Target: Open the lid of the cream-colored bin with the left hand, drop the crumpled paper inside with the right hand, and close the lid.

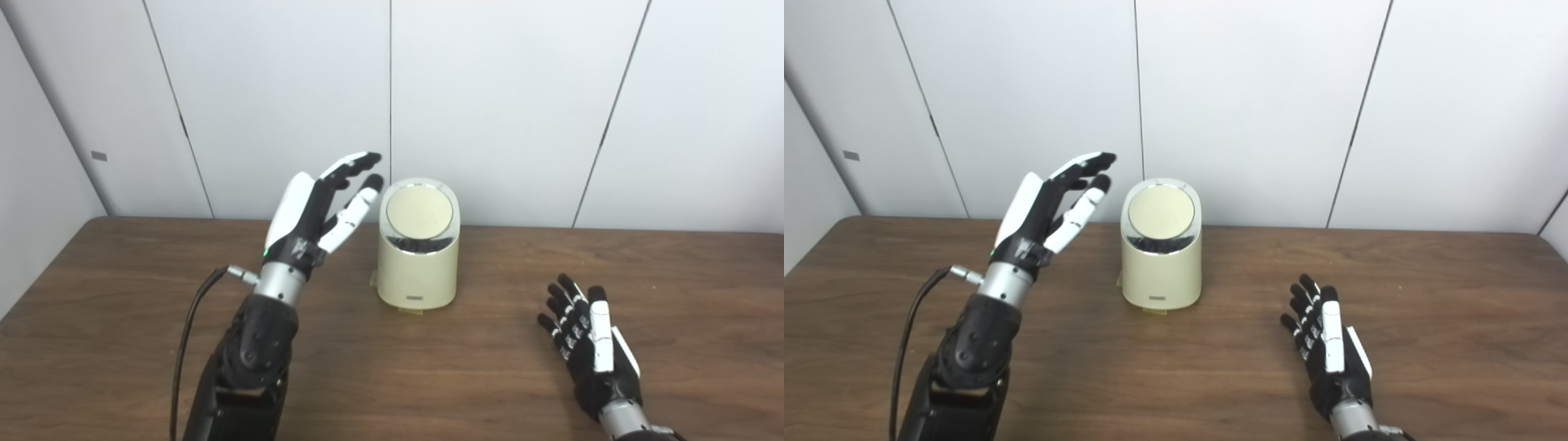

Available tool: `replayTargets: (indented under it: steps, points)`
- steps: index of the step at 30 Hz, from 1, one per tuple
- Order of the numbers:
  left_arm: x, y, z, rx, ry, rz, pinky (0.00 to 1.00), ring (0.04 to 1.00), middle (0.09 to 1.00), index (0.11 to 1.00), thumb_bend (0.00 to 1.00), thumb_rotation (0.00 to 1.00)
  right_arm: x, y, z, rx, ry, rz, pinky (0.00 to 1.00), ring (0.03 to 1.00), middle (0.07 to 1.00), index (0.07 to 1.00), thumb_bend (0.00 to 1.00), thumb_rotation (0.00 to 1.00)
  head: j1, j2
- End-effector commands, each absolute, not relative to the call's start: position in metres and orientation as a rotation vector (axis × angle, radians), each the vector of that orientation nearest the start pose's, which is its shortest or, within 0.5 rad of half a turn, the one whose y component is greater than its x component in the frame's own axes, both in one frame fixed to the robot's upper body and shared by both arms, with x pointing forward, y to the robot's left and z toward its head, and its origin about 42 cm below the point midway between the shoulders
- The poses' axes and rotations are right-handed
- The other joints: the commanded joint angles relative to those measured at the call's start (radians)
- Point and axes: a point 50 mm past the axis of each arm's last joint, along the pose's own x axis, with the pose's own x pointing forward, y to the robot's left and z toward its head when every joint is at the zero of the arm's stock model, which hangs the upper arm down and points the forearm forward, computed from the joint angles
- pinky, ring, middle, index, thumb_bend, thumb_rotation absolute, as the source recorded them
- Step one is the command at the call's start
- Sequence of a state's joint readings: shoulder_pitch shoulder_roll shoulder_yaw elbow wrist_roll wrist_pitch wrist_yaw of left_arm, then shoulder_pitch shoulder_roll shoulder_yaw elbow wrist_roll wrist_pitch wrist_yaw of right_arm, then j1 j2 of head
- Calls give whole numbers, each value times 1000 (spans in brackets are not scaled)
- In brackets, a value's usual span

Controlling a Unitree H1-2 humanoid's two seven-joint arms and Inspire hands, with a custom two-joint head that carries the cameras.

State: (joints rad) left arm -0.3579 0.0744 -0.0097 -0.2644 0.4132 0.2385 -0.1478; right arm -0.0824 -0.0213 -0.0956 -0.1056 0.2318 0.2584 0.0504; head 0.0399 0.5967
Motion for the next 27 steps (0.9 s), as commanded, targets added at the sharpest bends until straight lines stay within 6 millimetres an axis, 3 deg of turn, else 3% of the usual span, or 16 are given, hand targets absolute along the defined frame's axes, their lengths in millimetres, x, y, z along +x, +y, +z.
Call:
replayTargets:
  steps: [1, 5, 8, 13, 19, 27]
  points:
    - [353, 200, 279, 364, -418, -39, 814, 844, 831, 880, 436, 913, 310, -235, 146, 221, -25, 39, 956, 971, 960, 954, 626, 1000, 1, 1]
    - [336, 215, 263, 257, -368, -25, 829, 837, 839, 904, 448, 927, 307, -237, 150, 247, -48, 51, 969, 969, 960, 956, 633, 1000, -4, 10]
    - [326, 225, 251, 171, -328, -1, 854, 846, 843, 903, 439, 861, 306, -239, 153, 263, -67, 62, 968, 970, 965, 962, 642, 997, -4, 12]
    - [308, 242, 228, 97, -254, 23, 910, 893, 884, 934, 443, 979, 303, -245, 154, 242, -80, 64, 986, 986, 978, 981, 643, 993, -3, 5]
    - [287, 265, 199, -40, -216, 58, 984, 960, 953, 975, 484, 988, 299, -254, 159, 191, -106, 48, 1000, 1000, 993, 983, 645, 989, -6, -3]
    - [264, 264, 171, -77, -172, 69, 999, 974, 968, 971, 490, 1000, 295, -267, 162, 146, -132, 17, 1000, 1000, 1000, 998, 661, 997, -9, 3]
